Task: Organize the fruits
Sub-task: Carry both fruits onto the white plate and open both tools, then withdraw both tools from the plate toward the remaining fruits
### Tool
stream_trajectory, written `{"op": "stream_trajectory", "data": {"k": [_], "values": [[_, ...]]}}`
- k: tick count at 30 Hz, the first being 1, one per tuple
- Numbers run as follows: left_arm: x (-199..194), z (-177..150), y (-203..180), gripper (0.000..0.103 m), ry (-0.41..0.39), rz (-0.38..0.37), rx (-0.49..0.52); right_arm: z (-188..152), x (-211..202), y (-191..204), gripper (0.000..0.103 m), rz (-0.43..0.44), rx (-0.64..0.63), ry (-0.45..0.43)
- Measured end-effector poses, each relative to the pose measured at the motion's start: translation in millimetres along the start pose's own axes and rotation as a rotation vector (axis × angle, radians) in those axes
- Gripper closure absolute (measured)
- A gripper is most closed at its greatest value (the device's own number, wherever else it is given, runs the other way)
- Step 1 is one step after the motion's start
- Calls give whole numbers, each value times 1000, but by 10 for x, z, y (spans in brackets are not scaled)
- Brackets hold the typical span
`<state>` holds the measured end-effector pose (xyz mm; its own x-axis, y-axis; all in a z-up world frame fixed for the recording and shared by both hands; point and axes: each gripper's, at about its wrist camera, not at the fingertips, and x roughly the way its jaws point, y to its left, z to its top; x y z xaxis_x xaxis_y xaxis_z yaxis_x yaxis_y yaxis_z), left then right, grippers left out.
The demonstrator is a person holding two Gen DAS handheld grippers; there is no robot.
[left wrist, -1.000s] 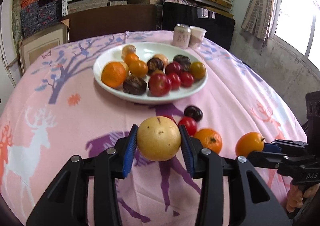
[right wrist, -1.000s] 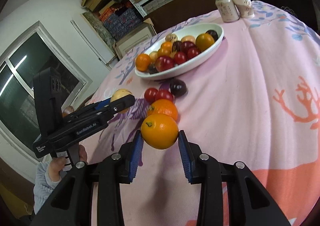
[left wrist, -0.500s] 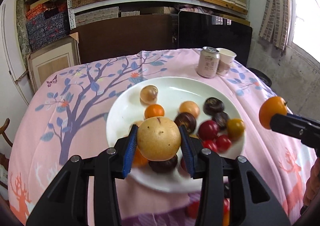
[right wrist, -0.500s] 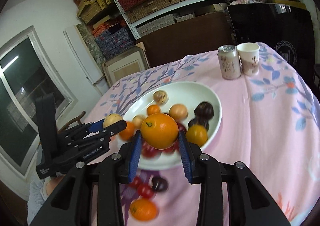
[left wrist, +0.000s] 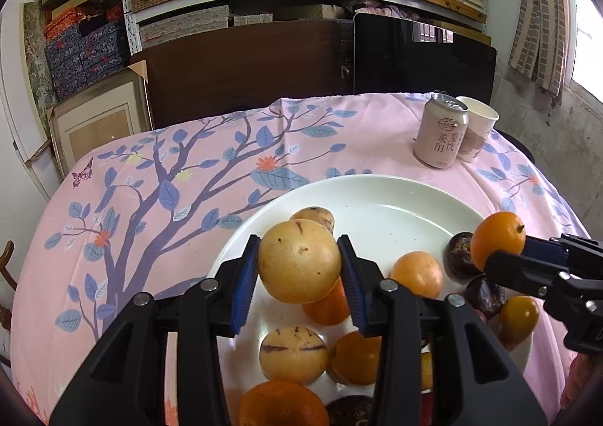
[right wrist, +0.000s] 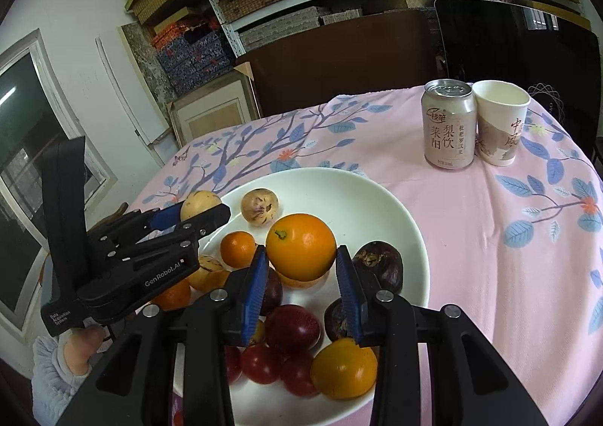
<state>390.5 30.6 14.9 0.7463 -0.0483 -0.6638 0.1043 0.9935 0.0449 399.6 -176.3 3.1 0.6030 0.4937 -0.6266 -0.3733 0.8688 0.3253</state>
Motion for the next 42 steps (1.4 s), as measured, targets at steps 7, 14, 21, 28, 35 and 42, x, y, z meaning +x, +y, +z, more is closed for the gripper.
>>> {"op": "stream_trajectory", "data": {"k": [7,14,21,28,35,42], "values": [[151,-37,-13,58,22,15,20,-5,153,4,65,-29,-17,7],[54,-67,-65,30,-18,47,38,4,116,-20,53,-24,-1,-8],[-137,-150,-98,25,-39,71,39,-16,-50,78,53,-15,-1,-23],[-477,-364,-34,22,-33,66,-21,-235,-433,296,46,31,-19,-44],[-939,-940,-46,15,10,37,-30,-1109,-842,401,41,91,-37,52],[-1252,-1377,-168,14,29,-2,-43,-1595,-886,556,36,110,-82,123]]}}
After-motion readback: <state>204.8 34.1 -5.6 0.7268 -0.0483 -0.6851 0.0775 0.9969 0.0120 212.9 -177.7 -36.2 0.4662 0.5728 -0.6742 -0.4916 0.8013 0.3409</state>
